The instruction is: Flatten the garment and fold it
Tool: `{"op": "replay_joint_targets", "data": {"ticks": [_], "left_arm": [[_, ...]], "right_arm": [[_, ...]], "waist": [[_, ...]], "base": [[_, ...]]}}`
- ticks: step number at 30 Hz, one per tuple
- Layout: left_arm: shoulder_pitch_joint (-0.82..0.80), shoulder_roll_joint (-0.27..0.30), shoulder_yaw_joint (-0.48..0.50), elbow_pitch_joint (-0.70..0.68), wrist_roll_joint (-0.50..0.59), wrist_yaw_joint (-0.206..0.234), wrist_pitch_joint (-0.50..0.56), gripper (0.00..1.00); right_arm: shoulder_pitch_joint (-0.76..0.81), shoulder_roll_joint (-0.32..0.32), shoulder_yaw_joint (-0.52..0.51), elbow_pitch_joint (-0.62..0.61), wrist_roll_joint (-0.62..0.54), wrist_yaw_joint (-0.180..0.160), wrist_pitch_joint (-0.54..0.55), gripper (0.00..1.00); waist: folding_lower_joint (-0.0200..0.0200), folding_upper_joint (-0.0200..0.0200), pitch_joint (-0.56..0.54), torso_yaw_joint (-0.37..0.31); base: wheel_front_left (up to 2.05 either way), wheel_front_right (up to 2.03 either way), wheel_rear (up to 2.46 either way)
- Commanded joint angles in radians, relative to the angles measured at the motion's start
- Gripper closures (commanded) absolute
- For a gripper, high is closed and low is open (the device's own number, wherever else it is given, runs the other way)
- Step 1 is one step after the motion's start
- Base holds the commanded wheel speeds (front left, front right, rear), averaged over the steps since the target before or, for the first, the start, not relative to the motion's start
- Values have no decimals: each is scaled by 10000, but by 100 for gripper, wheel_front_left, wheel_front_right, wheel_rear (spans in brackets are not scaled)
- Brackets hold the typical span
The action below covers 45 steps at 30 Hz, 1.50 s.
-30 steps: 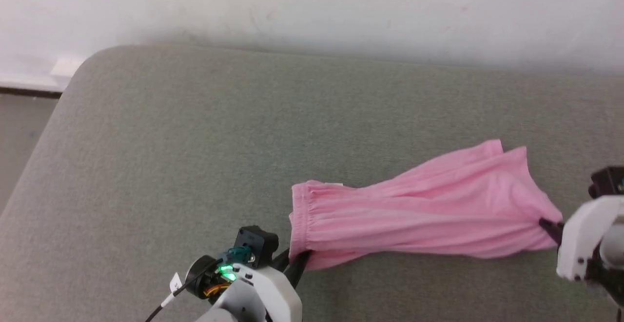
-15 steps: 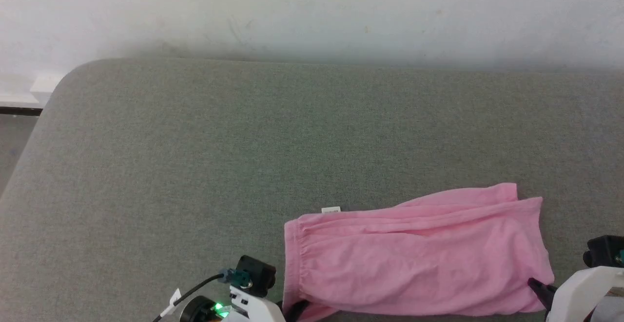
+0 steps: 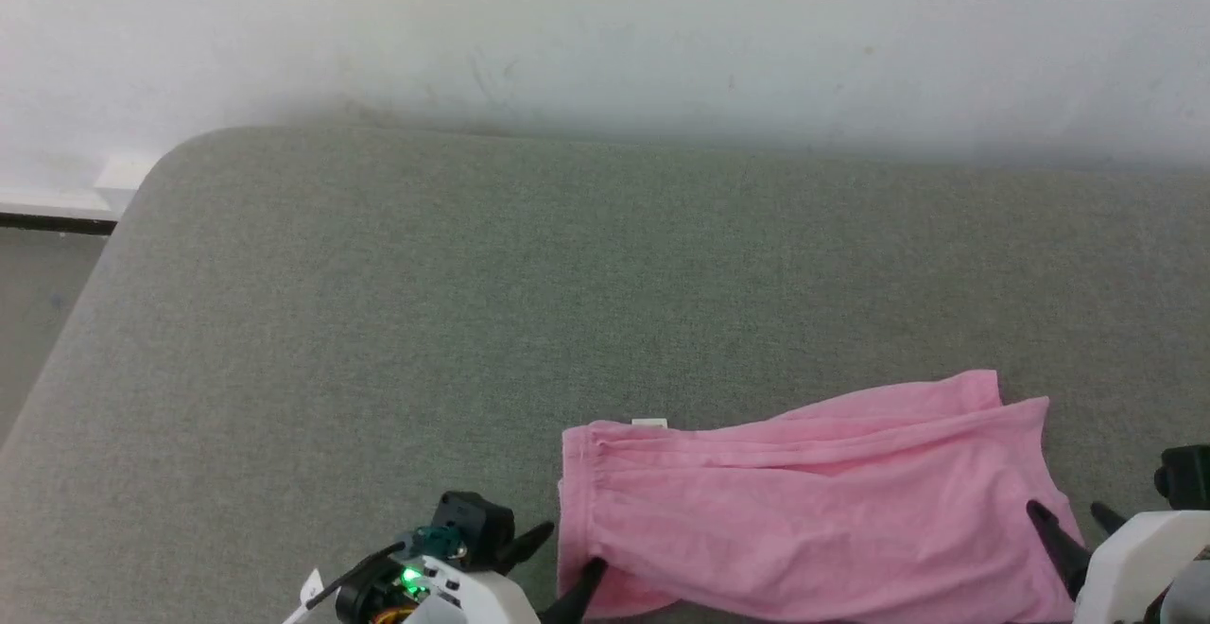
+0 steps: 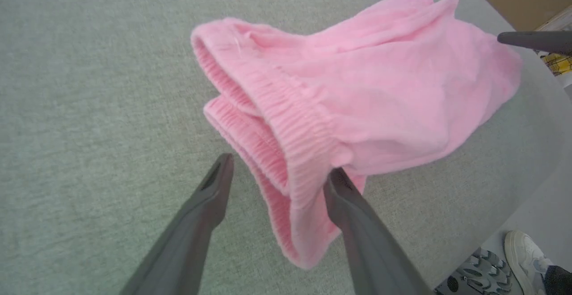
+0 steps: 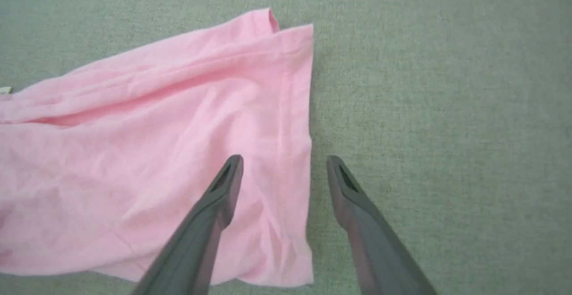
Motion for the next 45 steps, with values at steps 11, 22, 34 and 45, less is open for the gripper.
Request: {"op": "replay_joint_targets", "data": {"ticks": [11, 22, 34, 45], "left_arm": [[615, 222, 1584, -1270, 500, 1204, -2991, 0], [905, -250, 3474, -1978, 4084, 2949, -4503, 0], [1371, -1108, 3994, -2033, 5186, 2370, -4506, 0], [1566, -1506, 4408, -1811, 5402, 1823, -4507, 0]], "right_arm": [[1, -446, -57, -30, -727, -9, -1906, 0], [-506, 520, -772, 1557, -1067, -9, -1900, 0], [-970, 655, 402, 2935, -185, -9, -839, 52], [-1242, 117, -118, 3282, -194, -9, -1440, 100]], "waist": [[0, 0, -575, 555], [0, 0, -266, 787], [0, 0, 164, 1050], [0, 0, -34, 929]], "base": [[0, 0, 0], [0, 0, 0], [0, 0, 0], [0, 0, 0]]}}
